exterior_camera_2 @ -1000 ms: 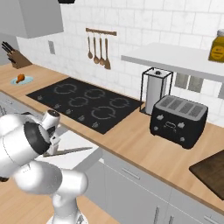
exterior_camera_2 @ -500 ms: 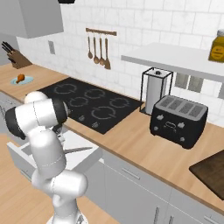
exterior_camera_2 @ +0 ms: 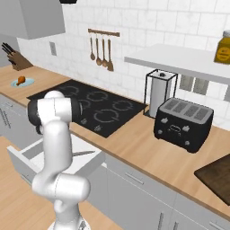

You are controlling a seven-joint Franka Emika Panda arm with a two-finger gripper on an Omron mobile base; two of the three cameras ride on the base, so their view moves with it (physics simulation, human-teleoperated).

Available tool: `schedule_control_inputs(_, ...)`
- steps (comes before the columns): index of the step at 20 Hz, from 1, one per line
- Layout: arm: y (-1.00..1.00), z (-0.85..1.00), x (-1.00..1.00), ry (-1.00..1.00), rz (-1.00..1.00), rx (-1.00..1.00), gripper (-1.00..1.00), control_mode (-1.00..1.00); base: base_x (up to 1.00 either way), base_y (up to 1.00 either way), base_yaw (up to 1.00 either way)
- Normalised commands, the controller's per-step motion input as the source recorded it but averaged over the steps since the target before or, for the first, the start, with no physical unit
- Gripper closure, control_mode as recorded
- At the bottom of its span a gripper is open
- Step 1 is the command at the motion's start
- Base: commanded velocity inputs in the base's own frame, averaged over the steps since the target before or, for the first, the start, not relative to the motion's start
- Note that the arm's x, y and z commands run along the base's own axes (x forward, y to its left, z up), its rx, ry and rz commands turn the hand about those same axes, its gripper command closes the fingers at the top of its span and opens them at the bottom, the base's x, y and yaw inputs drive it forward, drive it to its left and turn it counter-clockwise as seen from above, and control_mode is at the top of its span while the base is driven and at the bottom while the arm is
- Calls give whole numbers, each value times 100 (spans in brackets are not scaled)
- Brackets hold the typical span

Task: Pick up the knife from the drawer and place it on the cutting board. Then place the meat from the plate to the cutting board.

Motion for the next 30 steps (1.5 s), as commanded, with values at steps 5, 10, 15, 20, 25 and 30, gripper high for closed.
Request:
schedule_control_inputs(5,0,-56,13,0,-8,-11,-100,-100,0,0,0)
schedule_control_inputs(10,0,-46,0,-3,-6,-8,-100,-100,0,0,0)
schedule_control_inputs(15,0,-37,0,-5,-5,-6,-100,-100,0,0,0)
schedule_control_inputs(20,0,-42,0,-6,-4,-4,100,-100,0,0,0)
schedule_control_inputs(25,-4,-16,-34,-2,-3,0,100,-100,0,0,0)
schedule_control_inputs(30,-9,-2,-68,-7,0,0,100,-100,0,0,0)
